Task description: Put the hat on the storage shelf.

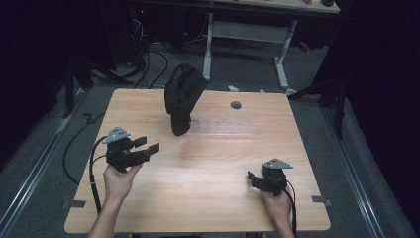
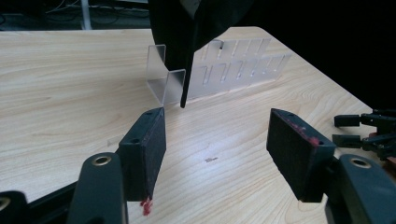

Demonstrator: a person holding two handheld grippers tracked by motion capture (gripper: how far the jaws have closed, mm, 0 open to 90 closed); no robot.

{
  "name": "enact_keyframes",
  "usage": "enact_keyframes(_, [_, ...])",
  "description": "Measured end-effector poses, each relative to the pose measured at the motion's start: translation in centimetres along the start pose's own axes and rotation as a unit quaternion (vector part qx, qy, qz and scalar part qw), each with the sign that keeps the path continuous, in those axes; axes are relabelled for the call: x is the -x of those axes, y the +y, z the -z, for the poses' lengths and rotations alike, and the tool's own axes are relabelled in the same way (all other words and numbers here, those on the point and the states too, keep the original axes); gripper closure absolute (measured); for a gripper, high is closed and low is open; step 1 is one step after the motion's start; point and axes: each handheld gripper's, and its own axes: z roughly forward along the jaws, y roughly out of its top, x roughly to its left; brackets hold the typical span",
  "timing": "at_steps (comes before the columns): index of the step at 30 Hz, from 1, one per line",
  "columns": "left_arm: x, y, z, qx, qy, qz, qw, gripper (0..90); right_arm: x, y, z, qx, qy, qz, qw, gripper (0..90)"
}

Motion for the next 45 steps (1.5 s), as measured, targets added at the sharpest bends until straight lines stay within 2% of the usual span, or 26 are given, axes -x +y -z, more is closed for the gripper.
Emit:
enact_keyframes(15, [0.7, -1.4, -0.2, -0.004, -0.01, -0.006, 0.9999, 34.0, 0.0, 0.0, 0.0, 0.0, 0.0, 0.0, 1.0, 32.5])
enact_keyframes(25, [1.0, -2.2, -0.2, -0.008, -0.012, -0.002, 0.9999, 33.5, 0.0, 0.0, 0.0, 0.0, 0.0, 0.0, 1.0, 32.4])
enact_keyframes(36, [1.6, -3.0, -0.5, -0.016, -0.006, -0.016, 0.9997, 34.4, 0.0, 0.0, 0.0, 0.0, 0.0, 0.0, 1.0, 32.5])
enact_keyframes(45, [1.7, -3.9, -0.9, -0.021, -0.013, -0.01, 0.9996, 34.2, 0.0, 0.0, 0.0, 0.0, 0.0, 0.0, 1.0, 32.5])
